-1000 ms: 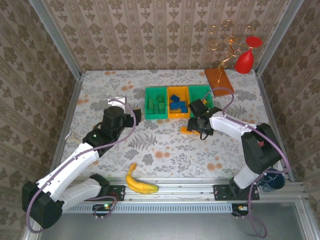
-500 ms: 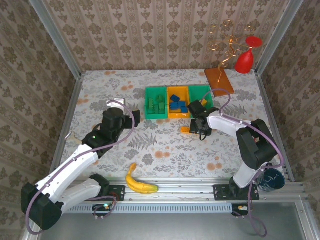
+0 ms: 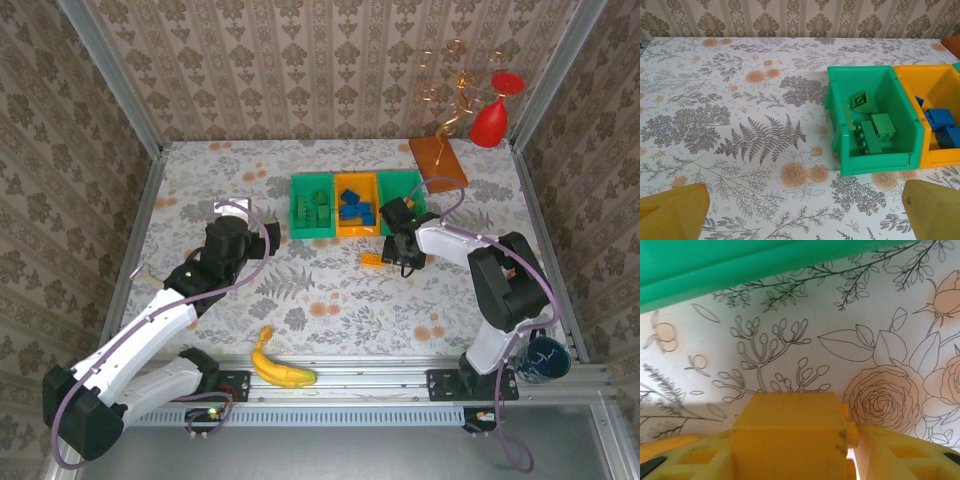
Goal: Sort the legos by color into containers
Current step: Pick up the lego from the center of the table, then place the lego in the container.
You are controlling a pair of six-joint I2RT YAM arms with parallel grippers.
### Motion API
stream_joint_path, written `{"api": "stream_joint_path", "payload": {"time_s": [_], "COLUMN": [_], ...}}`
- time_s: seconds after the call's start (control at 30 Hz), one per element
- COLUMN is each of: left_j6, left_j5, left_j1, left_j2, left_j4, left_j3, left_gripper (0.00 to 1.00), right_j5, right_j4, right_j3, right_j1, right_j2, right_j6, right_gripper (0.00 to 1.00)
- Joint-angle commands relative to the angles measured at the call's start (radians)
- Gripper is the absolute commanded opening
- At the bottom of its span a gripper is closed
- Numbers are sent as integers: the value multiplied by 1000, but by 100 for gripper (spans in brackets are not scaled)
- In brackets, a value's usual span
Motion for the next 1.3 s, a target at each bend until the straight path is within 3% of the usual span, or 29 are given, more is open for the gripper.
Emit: {"api": "stream_joint_path", "payload": {"time_s": [0.0,0.3,0.47,0.83,1.27], "left_j6": [-17,-19,-21,-38,-29], "left_j5": [-11,-22,-16,-12,19], "left_j1": [7,7,11,33,42], "left_j2": [-8,-26,-32,-59,-64], "left_j4": [-18,-38,-77,-51,-25], "left_j3": [0,-6,12,-28,-49], "left_gripper": [100,100,100,100,100], "right_j5": [-11,3,18,101,112], "right_j4": [13,-11,-60,-158,-180], "right_j3": [30,20,18,101,390], "right_j1": [-9,-10,-10,-16,-103], "right_j2": [25,-31,-108,-214,-29], "right_j6": [-20,-30,-45,-95,-171], "right_gripper": [54,31,24,23,22]}}
